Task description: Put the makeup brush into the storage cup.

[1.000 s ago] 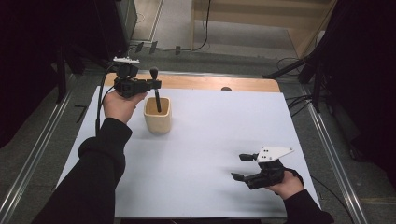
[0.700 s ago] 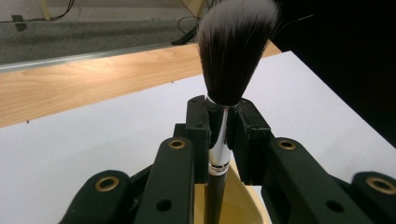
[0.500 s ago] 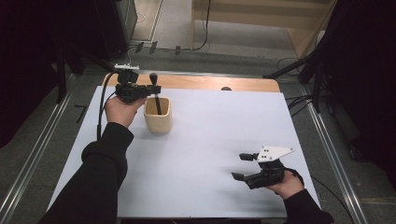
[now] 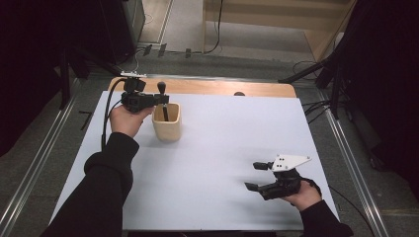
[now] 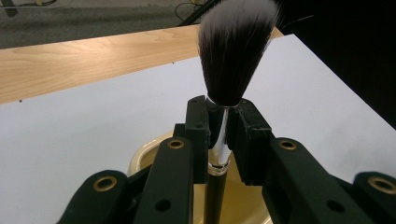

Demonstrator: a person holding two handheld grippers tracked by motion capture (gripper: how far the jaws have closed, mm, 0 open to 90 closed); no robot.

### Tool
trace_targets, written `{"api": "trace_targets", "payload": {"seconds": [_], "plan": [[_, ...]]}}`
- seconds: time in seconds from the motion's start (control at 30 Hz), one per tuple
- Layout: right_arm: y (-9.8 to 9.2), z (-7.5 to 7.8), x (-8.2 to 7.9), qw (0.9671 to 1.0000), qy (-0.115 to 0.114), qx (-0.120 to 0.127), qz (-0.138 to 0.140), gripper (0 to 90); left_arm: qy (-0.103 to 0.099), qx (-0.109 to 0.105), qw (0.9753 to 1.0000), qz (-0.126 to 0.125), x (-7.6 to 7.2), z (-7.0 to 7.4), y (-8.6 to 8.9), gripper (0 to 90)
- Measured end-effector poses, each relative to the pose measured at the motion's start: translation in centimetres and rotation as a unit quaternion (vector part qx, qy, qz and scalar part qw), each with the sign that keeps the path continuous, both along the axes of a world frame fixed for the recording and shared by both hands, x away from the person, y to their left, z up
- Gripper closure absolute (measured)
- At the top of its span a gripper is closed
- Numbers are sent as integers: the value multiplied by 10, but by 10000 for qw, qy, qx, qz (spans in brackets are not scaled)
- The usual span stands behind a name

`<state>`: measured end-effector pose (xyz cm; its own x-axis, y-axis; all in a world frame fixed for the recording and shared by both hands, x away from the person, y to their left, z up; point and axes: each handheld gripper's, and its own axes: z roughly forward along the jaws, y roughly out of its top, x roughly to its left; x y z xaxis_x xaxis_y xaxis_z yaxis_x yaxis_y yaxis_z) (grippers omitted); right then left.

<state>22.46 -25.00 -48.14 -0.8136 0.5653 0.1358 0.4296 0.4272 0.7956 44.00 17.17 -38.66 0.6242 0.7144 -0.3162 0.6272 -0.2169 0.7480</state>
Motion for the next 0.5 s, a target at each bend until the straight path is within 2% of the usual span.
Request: {"api": "trace_targets", "payload": {"seconds": [0.2, 0.23, 0.27, 0.3, 0.33, 0.37, 0.4, 0.43, 0.5], "plan": [[0, 0, 0, 10000, -1, 2, 10, 253, 34, 6, 10000, -36, 0, -1, -2, 777], [0, 0, 0, 10000, -1, 4, 14, 253, 26, 19, 10000, -28, -1, 0, -1, 767], [0, 0, 0, 10000, 2, 4, 8, 253, 26, 19, 10000, -28, -1, 0, -1, 711], [0, 0, 0, 10000, 2, 4, 8, 253, 2, 31, 10000, -19, -1, 0, -1, 711], [0, 0, 0, 10000, 3, 4, 8, 252, 9, 20, 10000, -19, 0, 0, -1, 598], [0, 0, 0, 10000, -4, 4, 16, 253, 38, -32, 10000, -32, 1, -1, 0, 364], [0, 0, 0, 10000, -4, 4, 16, 253, 76, -40, 9999, -53, 2, -2, 0, 364], [0, 0, 0, 10000, 0, 5, 6, 253, 93, 10, 9999, -55, 2, -2, 1, 296], [0, 0, 0, 10000, 0, 4, 7, 253, 41, 157, 9999, -31, 0, -1, 2, 294]]}}
